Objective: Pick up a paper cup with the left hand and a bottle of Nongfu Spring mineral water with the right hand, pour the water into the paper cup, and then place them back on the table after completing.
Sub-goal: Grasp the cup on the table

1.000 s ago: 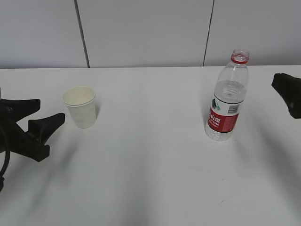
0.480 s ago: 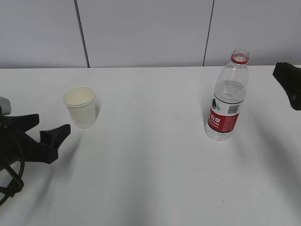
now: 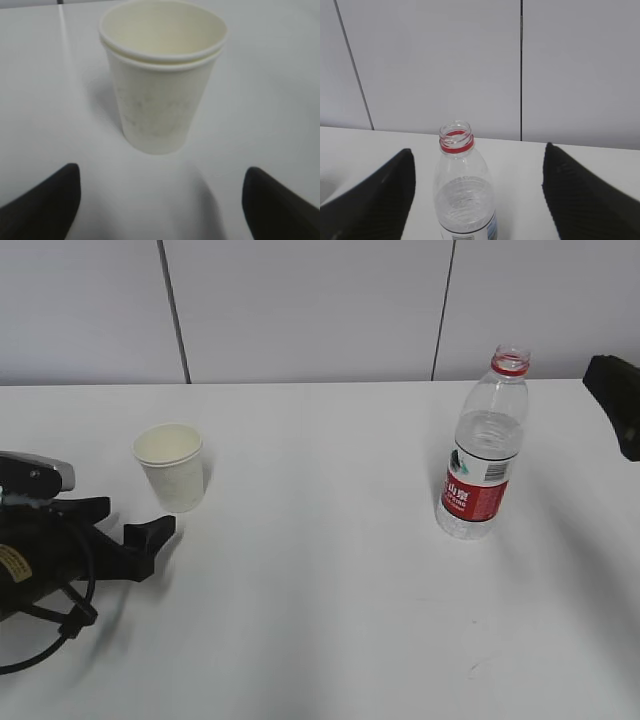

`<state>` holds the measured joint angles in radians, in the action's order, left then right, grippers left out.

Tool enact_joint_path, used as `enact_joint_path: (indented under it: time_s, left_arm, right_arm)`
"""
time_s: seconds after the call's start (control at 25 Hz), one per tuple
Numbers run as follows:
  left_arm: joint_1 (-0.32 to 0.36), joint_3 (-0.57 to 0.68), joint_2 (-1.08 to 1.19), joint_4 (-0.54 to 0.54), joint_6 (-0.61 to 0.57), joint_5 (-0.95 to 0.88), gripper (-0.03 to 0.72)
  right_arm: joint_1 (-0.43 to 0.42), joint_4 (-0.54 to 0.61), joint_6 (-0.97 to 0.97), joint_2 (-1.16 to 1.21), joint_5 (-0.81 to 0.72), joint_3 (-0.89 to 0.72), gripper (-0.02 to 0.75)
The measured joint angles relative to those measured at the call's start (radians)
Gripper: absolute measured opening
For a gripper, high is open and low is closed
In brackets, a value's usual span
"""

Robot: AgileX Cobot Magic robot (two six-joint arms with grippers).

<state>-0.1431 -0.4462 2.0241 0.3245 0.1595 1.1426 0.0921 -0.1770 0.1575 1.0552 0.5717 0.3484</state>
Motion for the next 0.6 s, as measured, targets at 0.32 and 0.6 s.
enact_joint_path:
  time_s: [0.32, 0.6]
  left_arm:
    - [-0.004, -0.157, 0.095, 0.008, 0.000, 0.001, 0.597]
    - [-0.072, -0.254, 0.161, -0.038, 0.000, 0.001, 0.593]
  right_arm:
    - [0.000, 0.000, -0.002, 0.000, 0.001, 0.000, 0.586]
    - [0.000, 0.000, -0.008, 0.000, 0.002, 0.000, 0.586]
